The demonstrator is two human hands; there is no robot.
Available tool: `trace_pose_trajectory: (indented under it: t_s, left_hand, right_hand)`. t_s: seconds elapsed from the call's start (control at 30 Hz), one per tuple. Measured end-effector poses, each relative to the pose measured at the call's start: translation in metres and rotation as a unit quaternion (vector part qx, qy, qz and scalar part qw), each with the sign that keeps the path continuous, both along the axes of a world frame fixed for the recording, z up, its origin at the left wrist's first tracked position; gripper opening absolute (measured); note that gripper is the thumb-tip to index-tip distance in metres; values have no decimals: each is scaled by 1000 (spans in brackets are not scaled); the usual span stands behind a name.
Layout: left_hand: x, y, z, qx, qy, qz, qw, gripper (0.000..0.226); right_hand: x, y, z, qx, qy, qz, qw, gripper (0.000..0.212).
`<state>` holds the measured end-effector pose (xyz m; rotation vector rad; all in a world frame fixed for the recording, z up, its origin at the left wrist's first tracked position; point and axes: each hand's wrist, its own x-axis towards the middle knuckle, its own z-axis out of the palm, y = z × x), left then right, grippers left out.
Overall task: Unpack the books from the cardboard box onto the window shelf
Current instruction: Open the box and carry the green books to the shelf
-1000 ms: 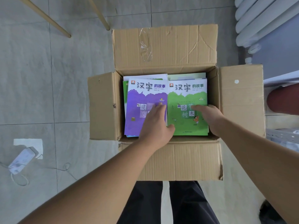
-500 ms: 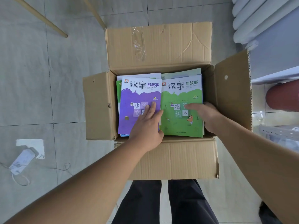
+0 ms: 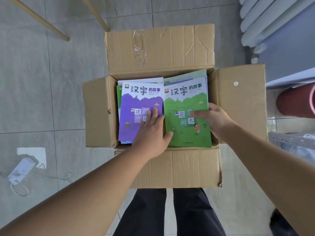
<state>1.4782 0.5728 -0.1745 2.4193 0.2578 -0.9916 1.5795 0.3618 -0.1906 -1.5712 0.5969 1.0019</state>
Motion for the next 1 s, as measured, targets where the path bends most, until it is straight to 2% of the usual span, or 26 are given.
trace_pose_trajectory:
  t_s: [0.27, 0.37, 0.47, 0.57, 0.63, 0.67, 0.73, 0.8, 0.93, 1.0]
  left_hand:
    - [7, 1, 9, -26, 6, 81, 996, 73]
    - [10, 1, 15, -82, 9, 146, 986, 83]
    - [21, 0, 28, -197, -9, 304, 932, 93]
    - [36, -2, 34, -299, 22, 462, 835, 111]
    - [41, -4, 37, -348, 37, 495, 795, 109]
    - [43, -4, 37, -369, 38, 496, 785, 105]
    - [44, -2, 38, -403, 45, 496, 768, 110]
    - [42, 0, 41, -416, 43, 471, 777, 109]
    - [40, -6, 49, -380, 10, 397, 836, 68]
    - [42, -8, 52, -366, -8, 381, 849, 47]
  right_hand:
    - [2, -17, 41, 65, -34, 19, 997, 26]
    - [6, -36, 50, 128, -15, 2, 992, 27]
    - [7, -54, 55, 198, 20, -27, 980, 37]
    - [-1, -59, 58, 221, 22, -26, 975, 55]
    - [-9, -57, 60, 234, 24, -23, 972, 61]
    - [-13, -55, 60, 236, 23, -21, 971, 60]
    - [-20, -49, 61, 230, 16, -30, 973, 58]
    - [-27, -40, 59, 212, 0, -58, 975, 60]
    - [-48, -26, 56, 190, -29, -104, 976, 73]
    - [-55, -23, 56, 180, -49, -107, 977, 76]
